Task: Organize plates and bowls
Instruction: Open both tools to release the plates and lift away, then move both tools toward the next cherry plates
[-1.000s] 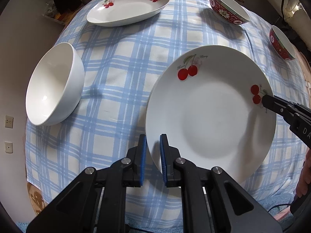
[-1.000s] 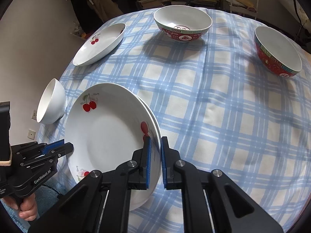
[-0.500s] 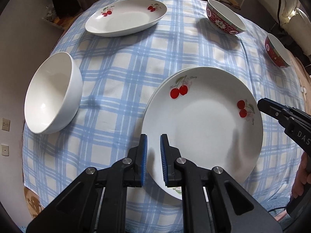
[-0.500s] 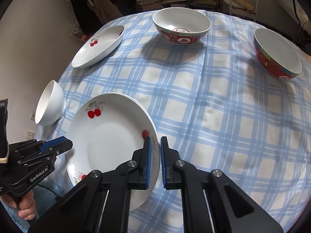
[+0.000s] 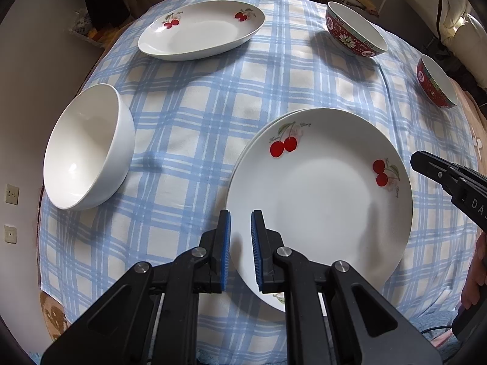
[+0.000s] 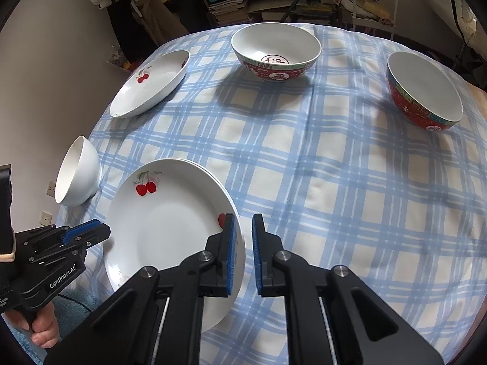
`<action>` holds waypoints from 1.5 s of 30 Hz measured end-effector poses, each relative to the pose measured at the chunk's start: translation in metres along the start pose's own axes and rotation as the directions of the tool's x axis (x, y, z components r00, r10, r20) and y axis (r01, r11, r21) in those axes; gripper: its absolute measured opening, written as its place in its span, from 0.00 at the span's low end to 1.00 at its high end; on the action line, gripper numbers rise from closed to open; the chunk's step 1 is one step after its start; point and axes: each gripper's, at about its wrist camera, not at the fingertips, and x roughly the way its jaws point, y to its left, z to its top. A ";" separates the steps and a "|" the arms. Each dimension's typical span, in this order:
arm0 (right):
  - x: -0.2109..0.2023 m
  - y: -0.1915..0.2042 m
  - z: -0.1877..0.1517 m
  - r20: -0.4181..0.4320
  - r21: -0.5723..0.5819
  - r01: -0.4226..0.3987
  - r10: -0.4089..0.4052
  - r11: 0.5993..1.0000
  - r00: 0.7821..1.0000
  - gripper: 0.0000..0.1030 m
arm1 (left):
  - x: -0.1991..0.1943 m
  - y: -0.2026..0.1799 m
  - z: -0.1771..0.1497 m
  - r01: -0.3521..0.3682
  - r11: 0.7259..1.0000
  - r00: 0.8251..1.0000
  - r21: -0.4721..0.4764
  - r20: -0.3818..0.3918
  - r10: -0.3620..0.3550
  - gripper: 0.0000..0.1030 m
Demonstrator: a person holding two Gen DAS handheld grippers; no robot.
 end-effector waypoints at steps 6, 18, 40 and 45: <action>-0.012 0.002 0.002 0.047 -0.005 0.026 -0.025 1.000 0.999 0.39 | -0.008 0.003 0.001 -0.012 1.000 1.000 -0.003 0.024 0.012 0.14; -0.037 0.015 0.012 0.120 -0.023 0.010 -0.007 1.000 0.993 0.88 | -0.033 0.019 0.009 -0.028 0.999 0.998 -0.038 0.055 0.030 0.33; -0.045 0.075 0.095 0.151 -0.208 0.082 -0.051 0.975 0.987 0.99 | -0.076 0.090 0.108 -0.120 0.989 0.976 -0.090 0.170 0.134 0.86; -0.027 0.091 0.128 0.149 -0.237 0.081 -0.046 0.968 0.988 0.99 | -0.059 0.108 0.142 -0.104 0.985 0.981 -0.135 0.149 0.124 0.86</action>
